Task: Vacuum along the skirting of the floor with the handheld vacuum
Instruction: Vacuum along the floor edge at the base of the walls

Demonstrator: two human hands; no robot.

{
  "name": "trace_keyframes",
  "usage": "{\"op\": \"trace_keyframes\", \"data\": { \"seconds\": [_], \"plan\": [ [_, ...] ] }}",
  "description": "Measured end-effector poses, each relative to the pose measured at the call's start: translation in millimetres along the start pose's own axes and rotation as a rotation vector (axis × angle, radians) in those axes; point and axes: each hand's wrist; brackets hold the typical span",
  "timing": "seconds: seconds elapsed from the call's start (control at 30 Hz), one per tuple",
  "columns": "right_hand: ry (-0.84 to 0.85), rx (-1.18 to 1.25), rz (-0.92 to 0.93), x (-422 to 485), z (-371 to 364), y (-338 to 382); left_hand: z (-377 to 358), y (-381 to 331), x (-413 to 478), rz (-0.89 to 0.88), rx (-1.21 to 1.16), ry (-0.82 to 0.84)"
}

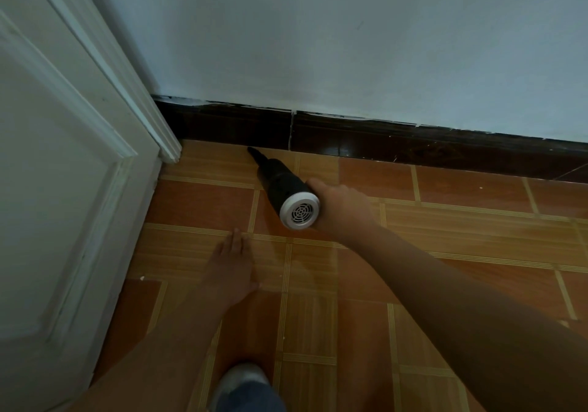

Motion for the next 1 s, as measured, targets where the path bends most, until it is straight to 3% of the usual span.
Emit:
{"op": "trace_keyframes", "data": {
  "seconds": [0.6, 1.0],
  "plan": [
    [-0.055, -0.047, -0.105, -30, 10, -55, 6, -21, 5, 0.05, 0.053, -0.046],
    [-0.09, -0.057, -0.191, -53, 14, -95, 19, -75, 33, -0.266, 0.015, -0.079]
  ]
}}
Point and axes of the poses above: each hand's wrist, its own x-axis towards the middle knuckle, its own z-axis out of the back of the hand, y = z × x, and after that the axes turned 15 degrees about -z, right-handed
